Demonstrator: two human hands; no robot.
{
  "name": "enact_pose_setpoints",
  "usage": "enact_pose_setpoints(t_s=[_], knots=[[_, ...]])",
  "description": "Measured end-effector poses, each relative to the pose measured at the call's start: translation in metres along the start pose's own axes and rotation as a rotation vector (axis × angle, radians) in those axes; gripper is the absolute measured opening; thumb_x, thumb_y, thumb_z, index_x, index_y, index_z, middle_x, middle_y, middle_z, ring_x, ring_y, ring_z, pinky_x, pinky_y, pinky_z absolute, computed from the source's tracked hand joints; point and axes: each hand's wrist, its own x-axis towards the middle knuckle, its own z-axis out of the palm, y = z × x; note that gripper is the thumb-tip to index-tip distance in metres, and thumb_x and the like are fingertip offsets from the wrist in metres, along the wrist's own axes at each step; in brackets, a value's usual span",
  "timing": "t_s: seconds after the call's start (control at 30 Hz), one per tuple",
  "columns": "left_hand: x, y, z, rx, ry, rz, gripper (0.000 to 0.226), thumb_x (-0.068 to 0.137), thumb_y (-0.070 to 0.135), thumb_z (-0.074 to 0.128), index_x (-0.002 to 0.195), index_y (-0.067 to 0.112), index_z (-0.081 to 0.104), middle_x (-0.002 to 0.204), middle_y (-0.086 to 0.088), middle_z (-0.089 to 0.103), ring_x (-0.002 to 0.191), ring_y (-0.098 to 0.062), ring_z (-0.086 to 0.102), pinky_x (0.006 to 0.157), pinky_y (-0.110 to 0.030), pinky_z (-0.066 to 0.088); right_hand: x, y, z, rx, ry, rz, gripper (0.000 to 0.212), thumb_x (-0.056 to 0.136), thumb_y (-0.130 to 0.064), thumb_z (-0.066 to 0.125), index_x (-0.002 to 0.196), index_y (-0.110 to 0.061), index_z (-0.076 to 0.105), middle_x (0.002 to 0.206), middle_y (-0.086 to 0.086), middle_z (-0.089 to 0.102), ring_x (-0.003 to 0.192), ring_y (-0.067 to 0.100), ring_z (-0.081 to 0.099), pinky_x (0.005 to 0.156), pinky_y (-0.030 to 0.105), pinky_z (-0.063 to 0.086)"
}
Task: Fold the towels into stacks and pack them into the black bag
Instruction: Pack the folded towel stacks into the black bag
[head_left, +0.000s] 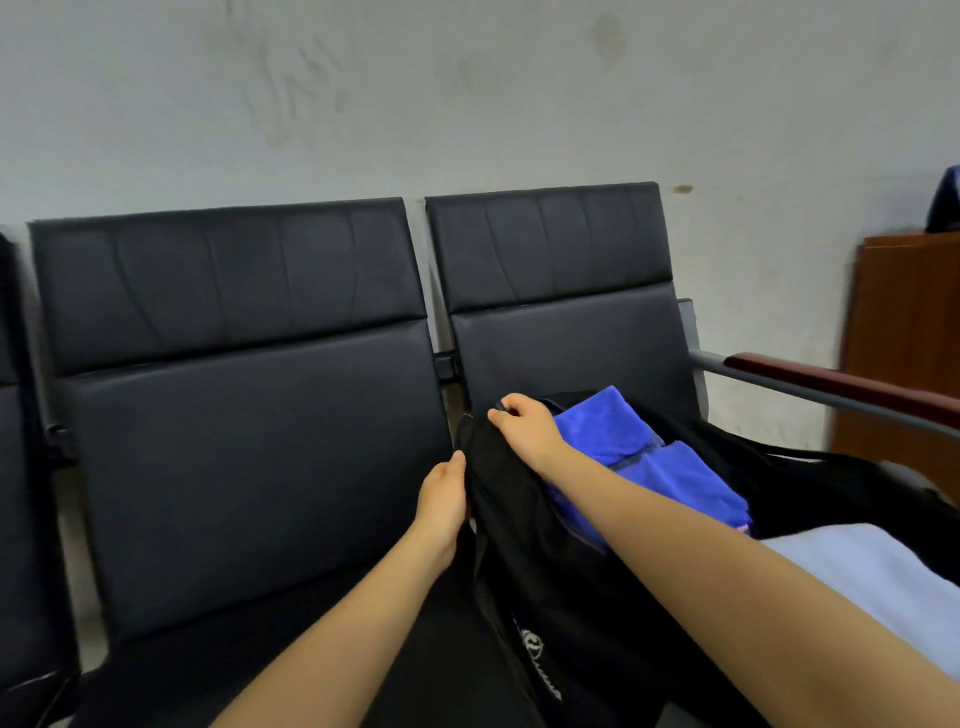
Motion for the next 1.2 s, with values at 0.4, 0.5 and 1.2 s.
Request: enact_pose_setpoints(t_s=[0.4, 0.5, 1.2], knots=[[-0.007, 0.017, 0.062, 0.031, -0.119, 0.086, 0.020, 0.099, 0.026, 0.048, 0.103, 0.010, 0.060, 0.092, -0.007, 0.060, 0.075, -0.016, 0.056, 0.078, -0.031, 0.050, -0.020, -0.010, -0.124, 0.087, -0.189, 0.372, 0.019, 0.095, -0.022, 0.057, 0.079, -0.012, 0.058, 0.053, -0.002, 0.054, 0.037, 0.007, 0.041, 0.038, 0.019, 0.028], [-0.020, 0.008, 0.066, 0.175, -0.039, 0.174, 0.041, 0.096, 0.027, 0.053, 0.135, 0.014, 0.050, 0.121, -0.004, 0.061, 0.101, -0.018, 0.060, 0.095, -0.032, 0.048, -0.055, -0.002, -0.159, -0.001, -0.277, 0.360, 0.016, 0.095, -0.021, 0.054, 0.093, -0.010, 0.066, 0.064, 0.000, 0.067, 0.044, 0.009, 0.047, 0.041, 0.017, 0.031], [-0.107, -0.008, 0.145, 0.943, -0.265, 1.216, 0.051, 0.090, 0.049, 0.042, 0.051, 0.018, 0.034, 0.048, 0.002, 0.036, 0.050, -0.017, 0.038, 0.057, -0.039, 0.042, -0.164, 0.081, -0.321, -0.855, -0.003, 0.455, 0.028, 0.091, -0.031, 0.059, 0.074, -0.010, 0.062, 0.076, 0.009, 0.060, 0.087, 0.030, 0.063, 0.068, 0.032, 0.045]])
